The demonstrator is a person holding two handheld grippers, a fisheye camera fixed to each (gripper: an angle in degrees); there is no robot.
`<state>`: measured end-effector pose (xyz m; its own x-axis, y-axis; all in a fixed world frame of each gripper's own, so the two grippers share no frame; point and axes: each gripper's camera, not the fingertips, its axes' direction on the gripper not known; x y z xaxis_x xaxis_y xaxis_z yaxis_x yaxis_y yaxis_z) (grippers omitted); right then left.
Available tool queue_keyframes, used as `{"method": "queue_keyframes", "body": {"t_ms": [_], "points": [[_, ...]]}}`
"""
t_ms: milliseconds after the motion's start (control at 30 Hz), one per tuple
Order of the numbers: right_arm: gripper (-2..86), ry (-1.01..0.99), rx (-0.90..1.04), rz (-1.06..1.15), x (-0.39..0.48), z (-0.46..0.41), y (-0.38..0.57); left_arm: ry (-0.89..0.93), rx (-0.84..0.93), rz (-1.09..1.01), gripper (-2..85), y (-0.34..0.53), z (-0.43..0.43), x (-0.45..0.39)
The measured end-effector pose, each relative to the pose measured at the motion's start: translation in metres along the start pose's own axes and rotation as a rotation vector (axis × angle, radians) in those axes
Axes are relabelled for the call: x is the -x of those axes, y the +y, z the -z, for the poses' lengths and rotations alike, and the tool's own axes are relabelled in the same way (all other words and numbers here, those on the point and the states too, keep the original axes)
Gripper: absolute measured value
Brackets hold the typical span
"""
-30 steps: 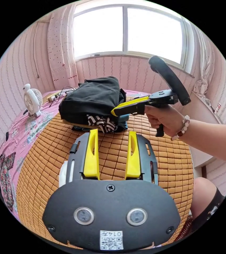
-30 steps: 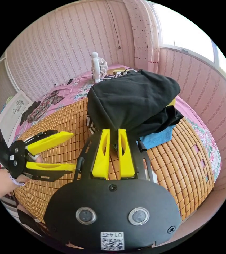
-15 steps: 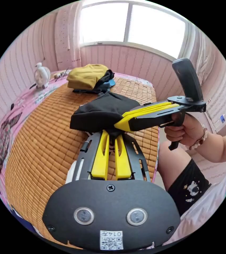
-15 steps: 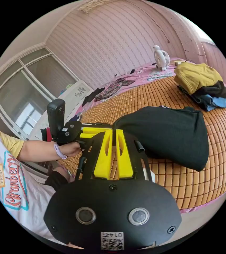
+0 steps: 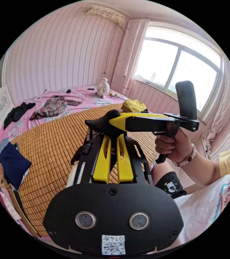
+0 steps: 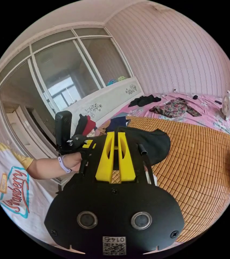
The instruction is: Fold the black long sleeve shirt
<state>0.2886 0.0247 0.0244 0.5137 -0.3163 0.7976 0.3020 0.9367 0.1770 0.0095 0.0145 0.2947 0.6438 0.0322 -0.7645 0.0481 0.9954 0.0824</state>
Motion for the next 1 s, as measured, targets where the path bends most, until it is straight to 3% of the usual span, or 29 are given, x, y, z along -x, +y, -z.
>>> {"method": "queue_keyframes", "body": {"t_ms": [167, 267, 367, 467, 767, 867, 1000], "points": [[1.4, 0.089, 0.118, 0.156, 0.033, -0.017, 0.019, 0.064, -0.086, 0.111, 3.7, 0.028, 0.018, 0.008], [2.5, 0.137, 0.357, 0.014, 0.009, -0.058, 0.062, 0.118, 0.09, 0.144, 5.9, 0.075, -0.022, 0.024], [2.9, 0.247, 0.599, -0.199, -0.029, -0.096, 0.122, 0.227, 0.281, 0.305, 5.5, 0.135, -0.055, 0.055], [2.9, 0.212, 0.649, -0.316, -0.044, -0.108, 0.152, 0.329, 0.317, 0.488, 4.1, 0.184, -0.051, 0.084], [5.9, 0.117, 0.566, -0.235, -0.059, -0.206, 0.076, 0.003, 0.249, 0.509, 6.3, 0.164, -0.02, 0.157], [7.2, 0.087, 0.655, -0.201, -0.066, -0.268, 0.049, -0.065, 0.286, 0.474, 6.7, 0.131, -0.037, 0.182], [10.2, 0.228, 0.805, -0.108, -0.07, -0.339, 0.036, -0.18, 0.407, 0.411, 10.0, 0.094, -0.076, 0.196]]}}
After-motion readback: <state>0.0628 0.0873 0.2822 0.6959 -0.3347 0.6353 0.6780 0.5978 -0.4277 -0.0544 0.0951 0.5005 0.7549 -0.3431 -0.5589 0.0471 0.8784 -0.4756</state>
